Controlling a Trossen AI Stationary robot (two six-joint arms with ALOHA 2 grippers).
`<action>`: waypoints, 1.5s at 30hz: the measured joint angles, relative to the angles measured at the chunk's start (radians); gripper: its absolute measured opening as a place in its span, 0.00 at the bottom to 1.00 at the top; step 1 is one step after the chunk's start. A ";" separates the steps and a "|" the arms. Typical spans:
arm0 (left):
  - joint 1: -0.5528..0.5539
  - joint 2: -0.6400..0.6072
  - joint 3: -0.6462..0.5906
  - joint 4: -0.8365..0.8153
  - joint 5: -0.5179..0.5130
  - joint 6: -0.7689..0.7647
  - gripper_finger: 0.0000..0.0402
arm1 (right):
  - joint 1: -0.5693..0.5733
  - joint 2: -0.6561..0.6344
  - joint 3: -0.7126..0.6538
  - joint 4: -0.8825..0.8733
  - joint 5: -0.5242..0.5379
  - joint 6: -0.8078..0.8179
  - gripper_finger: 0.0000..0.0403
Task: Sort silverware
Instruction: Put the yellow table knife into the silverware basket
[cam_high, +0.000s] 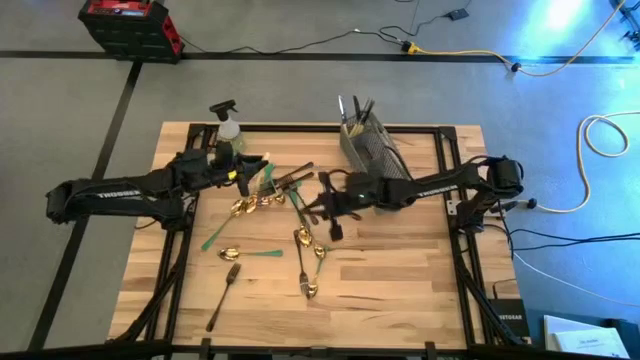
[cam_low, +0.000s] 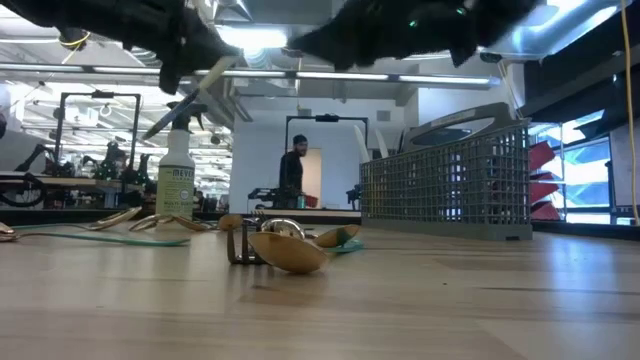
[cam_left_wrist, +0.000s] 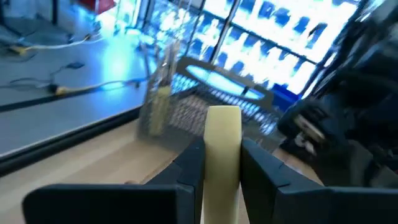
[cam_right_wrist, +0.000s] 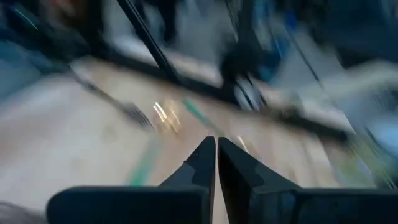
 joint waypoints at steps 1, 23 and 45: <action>-0.009 0.006 0.000 0.028 -0.008 0.001 0.14 | 0.000 0.000 -0.035 0.106 -0.021 0.016 0.00; -0.030 0.220 0.000 0.573 -0.069 -0.176 0.17 | 0.074 0.000 -0.151 0.460 0.312 -0.538 0.07; -0.222 0.231 0.000 0.576 -0.024 -0.392 0.14 | 0.208 0.002 0.116 0.108 0.713 -2.126 0.43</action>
